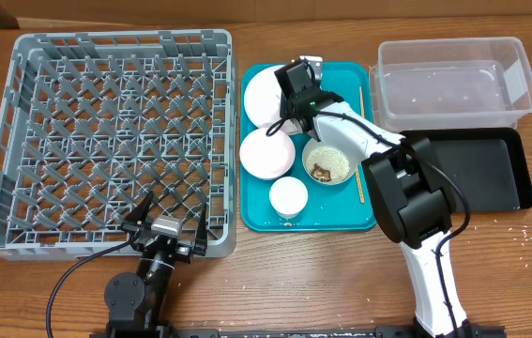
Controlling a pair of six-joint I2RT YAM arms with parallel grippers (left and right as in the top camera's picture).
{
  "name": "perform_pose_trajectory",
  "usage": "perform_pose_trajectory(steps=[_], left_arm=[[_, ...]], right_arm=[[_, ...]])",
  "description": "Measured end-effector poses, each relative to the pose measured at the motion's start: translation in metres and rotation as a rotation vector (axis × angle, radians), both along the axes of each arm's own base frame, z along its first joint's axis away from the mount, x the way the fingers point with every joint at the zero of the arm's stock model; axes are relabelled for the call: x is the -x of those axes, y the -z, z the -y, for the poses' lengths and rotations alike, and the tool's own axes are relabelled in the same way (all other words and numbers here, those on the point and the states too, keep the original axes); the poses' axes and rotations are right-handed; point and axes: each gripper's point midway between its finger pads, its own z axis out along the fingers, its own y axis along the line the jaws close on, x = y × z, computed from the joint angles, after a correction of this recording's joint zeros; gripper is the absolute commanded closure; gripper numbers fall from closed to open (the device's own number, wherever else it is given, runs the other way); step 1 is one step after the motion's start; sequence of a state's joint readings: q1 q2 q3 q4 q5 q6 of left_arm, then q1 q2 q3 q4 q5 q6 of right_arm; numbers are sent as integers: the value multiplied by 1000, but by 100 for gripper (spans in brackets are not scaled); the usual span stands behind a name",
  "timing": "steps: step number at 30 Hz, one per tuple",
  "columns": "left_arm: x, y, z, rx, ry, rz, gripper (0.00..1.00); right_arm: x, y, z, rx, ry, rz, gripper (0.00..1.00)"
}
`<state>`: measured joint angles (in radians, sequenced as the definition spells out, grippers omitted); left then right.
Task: Sort waste into correct bins and load items into the dishwasher
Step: 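Carry wrapper to the clear plastic bin and release it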
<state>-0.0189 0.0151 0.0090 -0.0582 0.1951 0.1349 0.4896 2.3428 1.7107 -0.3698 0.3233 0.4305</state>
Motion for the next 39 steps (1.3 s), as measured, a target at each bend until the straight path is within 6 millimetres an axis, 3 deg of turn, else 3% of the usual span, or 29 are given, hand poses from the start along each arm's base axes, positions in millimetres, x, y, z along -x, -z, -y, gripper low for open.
perform_pose_trajectory(steps=[7, 11, 14, 17, 18, 19, 20, 22, 24, 25, 27, 29, 32, 33, 34, 37, 38, 39], left_arm=[[0, 0, 0, 0, 0, 0, 0], [0, 0, 0, 0, 0, 0, 0], [0, 0, 0, 0, 0, 0, 0], [0, 0, 0, 0, 0, 0, 0], [0, 0, 0, 0, 0, 0, 0], [0, 0, 0, 0, 0, 0, 0], [0, 0, 0, 0, 0, 0, 0], [0, 0, 0, 0, 0, 0, 0], [0, 0, 0, 0, 0, 0, 0], [0, 0, 0, 0, 0, 0, 0], [0, 0, 0, 0, 0, 0, 0], [0, 0, 0, 0, 0, 0, 0], [0, 0, 0, 0, 0, 0, 0], [0, 0, 0, 0, 0, 0, 0], [0, 0, 0, 0, 0, 0, 0], [0, 0, 0, 0, 0, 0, 0], [0, 0, 0, 0, 0, 0, 0], [0, 0, 0, 0, 0, 0, 0]], right_arm=[[16, -6, 8, 43, 3, -122, 96], [19, -32, 6, 46, -6, -164, 96], [18, -81, 1, 2, -22, -136, 96], [17, -158, -4, -77, -40, -25, 96], [19, -171, -3, -87, -41, -9, 96], [28, -201, 2, -113, -39, 17, 96], [34, -217, 8, -133, -25, 26, 96], [47, -234, 34, -151, 36, 2, 96], [52, -238, 67, -163, 121, -28, 96], [54, -237, 93, -166, 190, -53, 96], [54, -232, 124, -174, 278, -81, 96], [54, -220, 193, -189, 462, -118, 96], [52, -205, 235, -198, 568, -125, 96], [52, -201, 241, -198, 581, -131, 89], [51, -188, 255, -196, 617, -147, 75], [42, -166, 268, -197, 653, -168, 8], [40, -159, 270, -195, 658, -176, 1], [40, -153, 272, -189, 655, -187, 0]])
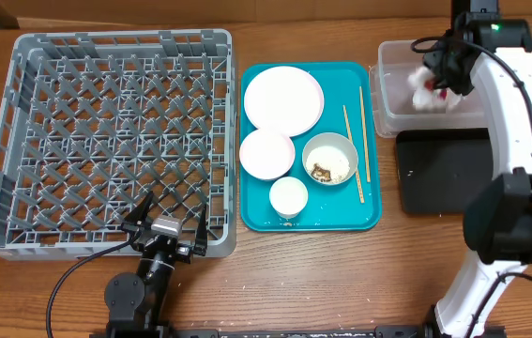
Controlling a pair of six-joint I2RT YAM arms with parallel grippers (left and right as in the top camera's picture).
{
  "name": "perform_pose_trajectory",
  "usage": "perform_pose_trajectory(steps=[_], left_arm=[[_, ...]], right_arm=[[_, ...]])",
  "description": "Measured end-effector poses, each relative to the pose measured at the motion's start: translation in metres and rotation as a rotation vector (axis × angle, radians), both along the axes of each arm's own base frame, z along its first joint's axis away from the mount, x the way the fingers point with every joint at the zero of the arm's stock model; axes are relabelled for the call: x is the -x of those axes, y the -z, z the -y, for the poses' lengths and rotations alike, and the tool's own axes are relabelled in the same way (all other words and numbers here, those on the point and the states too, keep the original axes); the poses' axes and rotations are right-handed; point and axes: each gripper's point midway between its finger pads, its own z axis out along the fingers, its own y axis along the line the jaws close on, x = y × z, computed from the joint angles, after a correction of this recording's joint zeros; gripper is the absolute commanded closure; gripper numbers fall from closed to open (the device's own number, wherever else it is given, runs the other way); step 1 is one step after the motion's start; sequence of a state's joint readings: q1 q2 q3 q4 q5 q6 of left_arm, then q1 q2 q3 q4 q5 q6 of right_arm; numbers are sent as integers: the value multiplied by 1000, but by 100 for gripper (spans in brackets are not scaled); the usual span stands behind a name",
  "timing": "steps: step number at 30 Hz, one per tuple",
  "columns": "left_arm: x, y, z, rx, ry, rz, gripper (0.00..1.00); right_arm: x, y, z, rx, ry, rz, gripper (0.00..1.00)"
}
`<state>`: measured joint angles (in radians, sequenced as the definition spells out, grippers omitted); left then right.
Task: Sort waste into correct bins and load items into the dishwasher
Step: 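Carry wrapper to the clear plastic bin and release it, then move right gripper to the grey bowl with rice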
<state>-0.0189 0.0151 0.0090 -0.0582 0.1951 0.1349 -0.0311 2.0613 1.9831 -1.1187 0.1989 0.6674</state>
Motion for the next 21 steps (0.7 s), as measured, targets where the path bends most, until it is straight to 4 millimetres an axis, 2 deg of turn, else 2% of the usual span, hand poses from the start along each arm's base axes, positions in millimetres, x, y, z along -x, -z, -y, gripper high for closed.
perform_pose_trajectory(steps=[3, 8, 11, 14, 16, 18, 19, 21], left_arm=[[0, 0, 0, 0, 0, 0, 0], [0, 0, 0, 0, 0, 0, 0], [0, 0, 0, 0, 0, 0, 0], [0, 0, 0, 0, 0, 0, 0], [0, 0, 0, 0, 0, 0, 0], [0, 0, 0, 0, 0, 0, 0], [0, 0, 0, 0, 0, 0, 0], [0, 0, 0, 0, 0, 0, 0]], right_arm=[[1, 11, -1, 8, -47, -35, 0], [1, 10, -6, 7, -109, -41, 1], [4, -6, -18, -23, -201, -14, 7], [18, -40, -40, -62, -309, 33, 9], [35, -75, -65, -77, -392, 83, 10], [56, -99, -93, -88, -474, 109, 14], [70, -107, -112, -96, -525, 106, 18], [83, -111, -139, -115, -592, 95, 18]])
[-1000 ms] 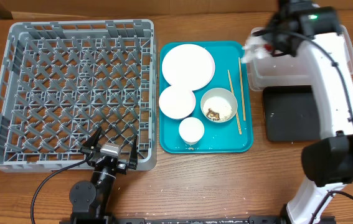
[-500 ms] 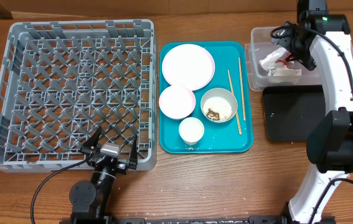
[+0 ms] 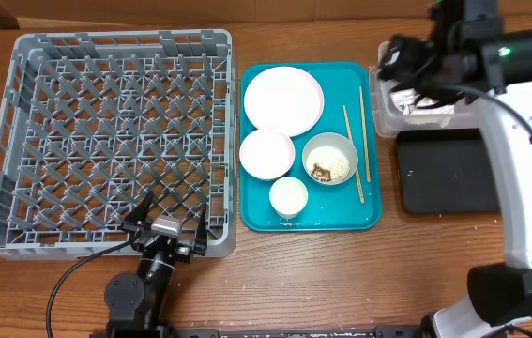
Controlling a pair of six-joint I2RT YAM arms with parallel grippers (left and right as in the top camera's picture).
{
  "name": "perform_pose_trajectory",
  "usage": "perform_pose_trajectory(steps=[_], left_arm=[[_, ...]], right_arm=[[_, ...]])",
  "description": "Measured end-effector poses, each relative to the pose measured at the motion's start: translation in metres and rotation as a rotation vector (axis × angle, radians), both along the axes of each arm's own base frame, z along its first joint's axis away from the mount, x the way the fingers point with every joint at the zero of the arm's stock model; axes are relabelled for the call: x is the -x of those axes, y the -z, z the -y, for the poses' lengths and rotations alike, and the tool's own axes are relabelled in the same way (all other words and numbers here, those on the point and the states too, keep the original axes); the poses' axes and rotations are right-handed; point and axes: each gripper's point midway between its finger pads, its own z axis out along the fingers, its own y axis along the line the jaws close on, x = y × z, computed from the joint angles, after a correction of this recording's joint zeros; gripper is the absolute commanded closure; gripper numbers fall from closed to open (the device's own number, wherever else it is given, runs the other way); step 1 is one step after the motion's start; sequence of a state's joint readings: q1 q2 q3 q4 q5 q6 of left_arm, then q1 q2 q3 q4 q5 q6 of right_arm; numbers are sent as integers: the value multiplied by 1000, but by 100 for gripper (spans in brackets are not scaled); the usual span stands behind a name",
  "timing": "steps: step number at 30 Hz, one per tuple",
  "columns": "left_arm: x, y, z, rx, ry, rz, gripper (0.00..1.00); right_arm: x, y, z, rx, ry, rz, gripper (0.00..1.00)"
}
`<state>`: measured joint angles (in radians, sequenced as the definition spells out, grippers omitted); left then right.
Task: Sort waste into correct bins and load items into the dishwasher
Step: 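Move right gripper to the grey bowl with rice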
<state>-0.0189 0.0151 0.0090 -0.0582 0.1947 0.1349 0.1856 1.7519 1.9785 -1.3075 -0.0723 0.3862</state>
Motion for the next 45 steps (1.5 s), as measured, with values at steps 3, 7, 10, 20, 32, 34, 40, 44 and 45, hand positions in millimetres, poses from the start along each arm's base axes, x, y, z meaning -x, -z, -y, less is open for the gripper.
perform_pose_trajectory(steps=[3, 7, 10, 20, 32, 34, 40, 44, 45], left_arm=[[0, 0, 0, 0, 0, 0, 0], [0, 0, 0, 0, 0, 0, 0], [0, 0, 0, 0, 0, 0, 0], [0, 0, 0, 0, 0, 0, 0], [0, 0, 0, 0, 0, 0, 0], [0, 0, 0, 0, 0, 0, 0], [0, 0, 0, 0, 0, 0, 0], [0, 0, 0, 0, 0, 0, 0], [0, 0, 0, 0, 0, 0, 0]], right_arm=[[8, 13, -41, -7, -66, -31, 19], [6, 51, -70, -9, -57, -68, 27], [2, 83, -83, -24, -21, -77, 33], [-6, 149, -96, -127, 132, -76, 45], [9, 180, -110, -75, 48, -154, 51], [13, 181, -114, -65, 25, -160, 52], [30, 187, -116, -15, -40, -203, 55], [53, 196, -107, 46, -84, -290, 55], [58, 197, -104, 59, -97, -309, 54]])
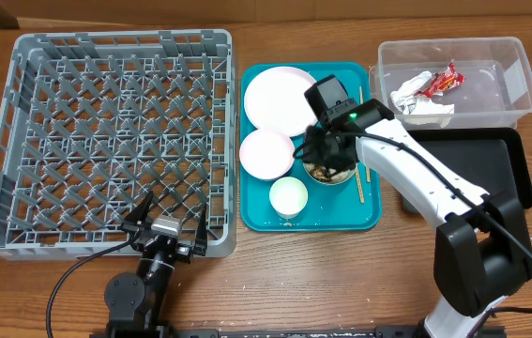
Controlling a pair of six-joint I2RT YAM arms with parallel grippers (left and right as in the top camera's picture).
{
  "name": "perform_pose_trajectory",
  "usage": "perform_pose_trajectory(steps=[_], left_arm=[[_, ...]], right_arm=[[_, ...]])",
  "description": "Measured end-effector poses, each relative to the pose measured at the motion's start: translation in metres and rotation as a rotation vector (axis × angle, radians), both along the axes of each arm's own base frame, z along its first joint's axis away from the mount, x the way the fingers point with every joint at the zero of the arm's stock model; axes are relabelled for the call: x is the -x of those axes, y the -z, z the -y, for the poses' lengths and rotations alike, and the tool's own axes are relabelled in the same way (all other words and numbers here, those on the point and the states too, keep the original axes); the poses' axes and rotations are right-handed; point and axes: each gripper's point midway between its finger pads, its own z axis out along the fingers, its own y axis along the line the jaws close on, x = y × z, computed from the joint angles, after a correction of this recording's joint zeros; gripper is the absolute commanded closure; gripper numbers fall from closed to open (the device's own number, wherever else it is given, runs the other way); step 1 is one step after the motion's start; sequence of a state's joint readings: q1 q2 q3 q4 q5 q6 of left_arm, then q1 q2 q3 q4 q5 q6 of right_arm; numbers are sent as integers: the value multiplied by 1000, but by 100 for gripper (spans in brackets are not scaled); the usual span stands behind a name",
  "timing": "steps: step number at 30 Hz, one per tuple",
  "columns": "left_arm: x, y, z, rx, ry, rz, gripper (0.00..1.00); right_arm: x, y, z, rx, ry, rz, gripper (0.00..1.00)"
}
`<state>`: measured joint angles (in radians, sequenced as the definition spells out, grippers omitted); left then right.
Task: Sort waste into correct bins and load items into the dishwasher
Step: 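Move right gripper to the grey bowl with rice, then grasp the rim of the grey rice bowl with the right gripper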
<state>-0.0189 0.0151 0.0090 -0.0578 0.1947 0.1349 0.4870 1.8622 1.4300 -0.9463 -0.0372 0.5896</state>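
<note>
My right gripper (326, 156) hangs over the teal tray (256, 211), right at the bowl with food residue (339, 173); its jaws are hidden by the wrist. On the tray also sit a large white plate (275, 99), a smaller white dish (264, 155), a white cup (289, 197) and chopsticks (362, 183). A crumpled white napkin (418, 99) and a red wrapper (444, 80) lie in the clear bin (521, 66). The grey dish rack (115, 122) holds nothing. My left gripper (169, 225) rests open at the rack's front edge.
A black tray (500, 174) lies below the clear bin, partly under my right arm. Scattered rice grains (528, 230) dot the table at the right. The rack fills the left half of the table.
My right gripper was over the left end of the clear bin; now it is over the residue bowl on the teal tray. The napkin and wrapper lie in plain view in the bin. The left arm is unchanged.
First my right gripper was at the large plate on the tray and the clear bin was empty. Then it was over the bin with a napkin and red wrapper. Now that trash lies in the bin and the gripper is back at the tray.
</note>
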Motion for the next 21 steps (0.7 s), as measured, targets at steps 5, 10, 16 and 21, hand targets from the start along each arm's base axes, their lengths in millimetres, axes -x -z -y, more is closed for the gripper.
perform_pose_trajectory(steps=[5, 10, 16, 21], left_arm=[[0, 0, 0, 0, 0, 0, 0], [0, 0, 0, 0, 0, 0, 0], [0, 0, 0, 0, 0, 0, 0], [0, 0, 0, 0, 0, 0, 0]], right_arm=[[27, 6, 14, 76, -119, -97, 53], [36, 7, 19, 112, -280, -114, 48], [29, 6, 12, 122, -526, -42, 50], [38, 14, 8, 95, -645, -49, 53]])
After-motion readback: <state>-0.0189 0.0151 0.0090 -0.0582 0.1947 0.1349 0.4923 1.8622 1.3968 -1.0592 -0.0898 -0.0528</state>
